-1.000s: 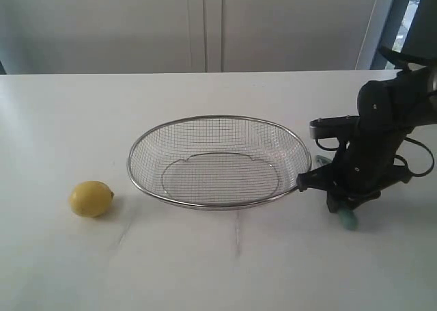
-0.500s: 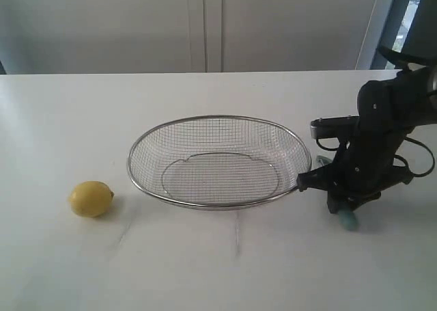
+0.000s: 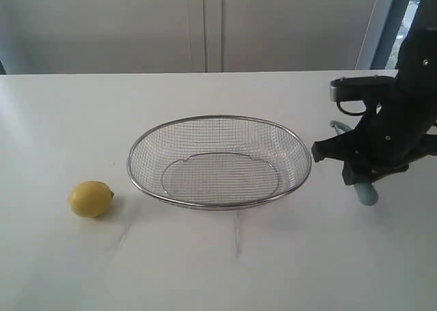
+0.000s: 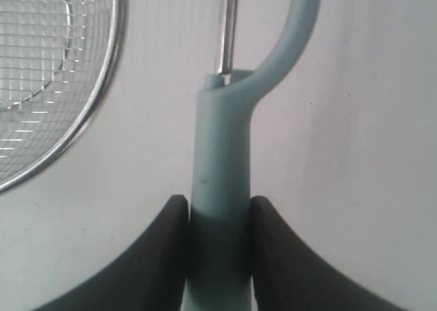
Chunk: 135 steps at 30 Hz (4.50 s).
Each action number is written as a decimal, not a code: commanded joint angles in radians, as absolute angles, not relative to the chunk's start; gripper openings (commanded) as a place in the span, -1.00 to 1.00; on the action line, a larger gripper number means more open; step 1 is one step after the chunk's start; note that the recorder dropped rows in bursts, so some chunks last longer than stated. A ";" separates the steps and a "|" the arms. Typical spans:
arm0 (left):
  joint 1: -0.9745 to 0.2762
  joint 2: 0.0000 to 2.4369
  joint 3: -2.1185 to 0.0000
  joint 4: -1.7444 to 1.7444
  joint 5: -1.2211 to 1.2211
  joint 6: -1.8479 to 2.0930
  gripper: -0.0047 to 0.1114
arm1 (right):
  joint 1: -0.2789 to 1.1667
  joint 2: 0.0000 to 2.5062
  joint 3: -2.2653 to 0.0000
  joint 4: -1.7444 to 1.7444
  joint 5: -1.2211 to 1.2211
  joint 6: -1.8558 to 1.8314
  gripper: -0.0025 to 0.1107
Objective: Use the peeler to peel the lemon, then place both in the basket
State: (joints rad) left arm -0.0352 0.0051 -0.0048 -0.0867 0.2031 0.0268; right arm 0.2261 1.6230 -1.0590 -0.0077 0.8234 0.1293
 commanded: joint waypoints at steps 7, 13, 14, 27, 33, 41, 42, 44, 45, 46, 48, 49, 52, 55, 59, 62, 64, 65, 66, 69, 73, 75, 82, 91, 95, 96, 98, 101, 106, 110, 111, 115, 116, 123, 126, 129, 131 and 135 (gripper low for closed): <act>-0.043 0.000 0.000 -0.095 0.203 0.027 -0.92 | 0.220 1.431 -1.057 -0.017 0.920 0.133 -0.96; -0.043 0.000 0.000 -0.095 0.203 0.027 -0.92 | 0.220 1.343 -1.057 0.063 0.972 0.049 -0.96; -0.043 0.000 0.000 -0.095 0.203 0.027 -0.92 | 0.220 1.329 -1.057 0.084 0.969 0.030 -0.96; -0.043 0.000 0.000 -0.095 0.203 0.027 -0.92 | 0.220 1.277 -1.057 0.177 0.912 -0.022 -0.96; -0.043 0.000 0.000 -0.095 0.203 0.027 -0.92 | 0.220 1.277 -1.057 0.237 0.774 -0.022 -0.96; -0.043 0.000 0.000 -0.095 0.203 0.027 -0.92 | 0.220 1.277 -1.057 0.273 0.746 -0.022 -0.96; -0.043 0.000 0.000 -0.095 0.203 0.027 -0.92 | 0.220 1.277 -1.057 0.273 0.746 -0.022 -0.96; -0.043 0.000 0.000 -0.095 0.203 0.027 -0.92 | 0.220 1.277 -1.057 0.273 0.755 -0.022 -0.96; -0.043 0.000 0.000 -0.095 0.203 0.027 -0.92 | 0.220 1.277 -1.057 0.273 0.758 -0.022 -0.96; -0.043 0.000 0.000 -0.095 0.203 0.027 -0.92 | 0.220 1.277 -1.057 0.273 0.760 -0.022 -0.96; -0.043 0.000 0.000 -0.095 0.203 0.027 -0.92 | 0.220 1.277 -1.057 0.273 0.760 -0.022 -0.96; -0.043 0.000 0.000 -0.095 0.203 0.027 -0.92 | 0.220 1.277 -1.057 0.273 0.760 -0.022 -0.96; -0.043 0.000 0.000 -0.095 0.203 0.027 -0.92 | 0.220 1.277 -1.057 0.273 0.758 -0.022 -0.96; -0.043 0.000 0.000 -0.095 0.203 0.027 -0.92 | 0.220 1.277 -1.057 0.273 0.756 -0.022 -0.96; -0.043 0.000 0.000 -0.095 0.203 0.027 -0.92 | 0.220 1.277 -1.057 0.273 0.770 -0.052 -0.96; -0.043 0.000 0.000 -0.095 0.203 0.027 -0.92 | 0.220 1.277 -1.057 0.273 0.773 -0.052 -0.96; -0.043 0.000 0.000 -0.095 0.203 0.027 -0.92 | 0.220 1.277 -1.057 0.273 0.776 -0.052 -0.96; -0.043 0.000 0.000 -0.095 0.203 0.027 -0.92 | 0.220 1.277 -1.057 0.273 0.778 -0.052 -0.96; -0.043 0.000 0.000 -0.095 0.203 0.027 -0.92 | 0.220 1.277 -1.057 0.273 0.778 -0.052 -0.96; -0.043 0.000 0.000 -0.095 0.179 0.027 -0.92 | 0.220 1.277 -1.057 0.273 0.778 -0.052 -0.96; -0.043 0.000 0.000 -0.095 0.027 0.027 -0.92 | 0.220 1.277 -1.057 0.273 0.781 -0.052 -0.96; -0.043 0.000 0.000 -0.095 -0.079 0.027 -0.92 | 0.220 1.277 -1.057 0.273 0.784 -0.052 -0.96; -0.043 0.000 0.000 -0.095 -0.278 0.027 -0.92 | 0.220 1.277 -1.057 0.275 0.787 -0.052 -0.96; -0.043 0.000 0.000 -0.095 -0.278 0.027 -0.92 | 0.220 1.277 -1.057 0.291 0.791 -0.052 -0.96; -0.043 0.000 0.000 -0.095 -0.278 0.027 -0.92 | 0.220 1.277 -1.057 0.299 0.791 -0.052 -0.96; -0.043 0.000 0.000 -0.095 -0.278 0.027 -0.92 | 0.220 1.277 -1.057 0.298 0.794 -0.052 -0.96; -0.043 0.000 0.000 -0.095 -0.278 0.027 -0.92 | 0.220 1.277 -1.057 0.300 0.800 -0.052 -0.96; -0.043 0.000 0.000 -0.095 -0.278 0.027 -0.92 | 0.220 1.277 -1.057 0.302 0.802 -0.054 -0.96; -0.043 0.000 0.000 -0.095 -0.278 0.027 -0.92 | 0.220 1.277 -1.057 0.302 0.804 -0.056 -0.96; -0.043 0.000 0.000 -0.095 -0.294 0.027 -0.92 | 0.220 1.277 -1.057 0.302 0.803 -0.067 -0.96; -0.043 0.000 0.000 -0.095 -0.304 0.027 -0.92 | 0.220 1.277 -1.057 0.302 0.803 -0.067 -0.96; -0.043 0.000 0.000 -0.095 -0.307 0.027 -0.92 | 0.220 1.277 -1.057 0.302 0.797 -0.067 -0.96; -0.043 0.000 0.000 -0.095 -0.307 0.027 -0.92 | 0.220 1.277 -1.057 0.302 0.795 -0.067 -0.96; -0.043 0.000 0.000 -0.095 -0.393 0.000 -0.92 | 0.220 1.277 -1.057 0.302 0.780 -0.067 -0.96; -0.043 0.000 0.000 -0.095 -0.490 -0.032 -0.92 | 0.220 1.277 -1.057 0.310 0.780 -0.067 -0.96; -0.043 0.000 0.000 -0.095 -0.586 -0.034 -0.92 | 0.220 1.277 -1.057 0.309 0.780 -0.070 -0.96; -0.043 0.000 0.000 -0.097 -0.642 -0.055 -0.92 | 0.220 1.277 -1.057 0.309 0.780 -0.070 -0.96; -0.043 0.000 0.000 -0.106 -0.656 -0.074 -0.92 | 0.220 1.277 -1.057 0.311 0.776 -0.080 -0.96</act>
State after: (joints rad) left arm -0.0352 0.0030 -0.0048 -0.0885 -0.6214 -0.0515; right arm 0.2261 1.2840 -1.0590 0.3085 0.7931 -0.0608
